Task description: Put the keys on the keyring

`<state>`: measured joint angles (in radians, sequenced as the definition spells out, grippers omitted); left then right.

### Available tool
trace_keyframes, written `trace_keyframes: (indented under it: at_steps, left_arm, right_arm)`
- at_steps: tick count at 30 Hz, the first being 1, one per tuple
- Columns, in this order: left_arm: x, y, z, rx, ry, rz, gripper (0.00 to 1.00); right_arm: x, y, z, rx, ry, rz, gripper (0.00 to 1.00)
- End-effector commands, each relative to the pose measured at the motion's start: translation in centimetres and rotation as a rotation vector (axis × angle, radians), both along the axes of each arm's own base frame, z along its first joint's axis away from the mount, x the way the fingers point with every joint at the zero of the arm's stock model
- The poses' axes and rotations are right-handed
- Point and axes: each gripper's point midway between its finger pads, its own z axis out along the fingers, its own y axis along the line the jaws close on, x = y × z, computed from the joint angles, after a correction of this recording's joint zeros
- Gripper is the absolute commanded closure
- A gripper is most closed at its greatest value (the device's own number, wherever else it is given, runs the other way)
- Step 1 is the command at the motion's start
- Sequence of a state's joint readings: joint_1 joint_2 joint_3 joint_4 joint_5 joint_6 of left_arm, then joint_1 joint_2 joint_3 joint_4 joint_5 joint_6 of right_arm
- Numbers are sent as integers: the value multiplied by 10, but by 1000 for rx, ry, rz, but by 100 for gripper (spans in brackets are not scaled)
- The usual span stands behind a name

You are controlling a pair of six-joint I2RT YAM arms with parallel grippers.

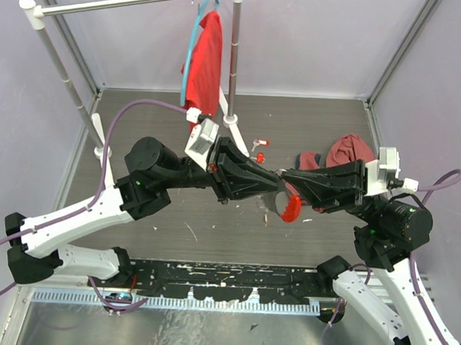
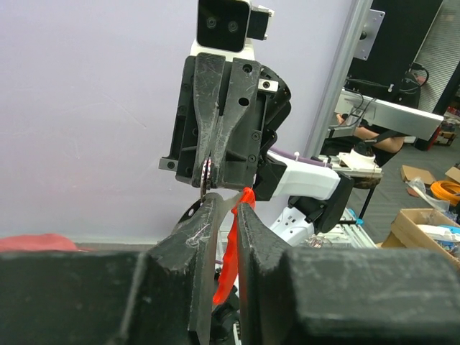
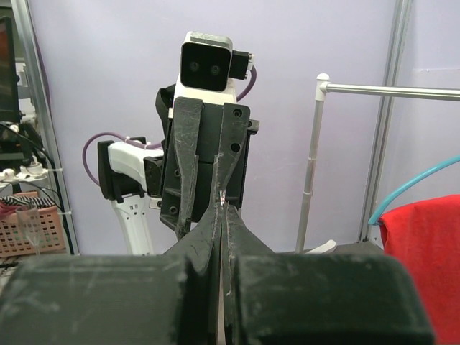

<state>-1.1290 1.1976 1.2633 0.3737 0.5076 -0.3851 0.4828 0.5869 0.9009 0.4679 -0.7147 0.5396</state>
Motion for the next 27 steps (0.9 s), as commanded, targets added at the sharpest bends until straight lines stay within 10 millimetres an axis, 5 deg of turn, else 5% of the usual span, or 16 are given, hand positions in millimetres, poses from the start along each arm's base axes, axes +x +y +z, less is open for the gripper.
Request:
trace_keyframes:
  at_steps: [1,15,27]
  left_arm:
    - [2,3,22,-63,-31,31,76]
    - [11,6,17,-53,-19,88,79]
    - [16,10,15,-54,-22,129,66]
  right_arm:
    - [-11,-5,14,42,-52,11,99]
    - [-16,-9,16,42,-69,0,99]
    - [-16,-9,16,37,-67,-3,99]
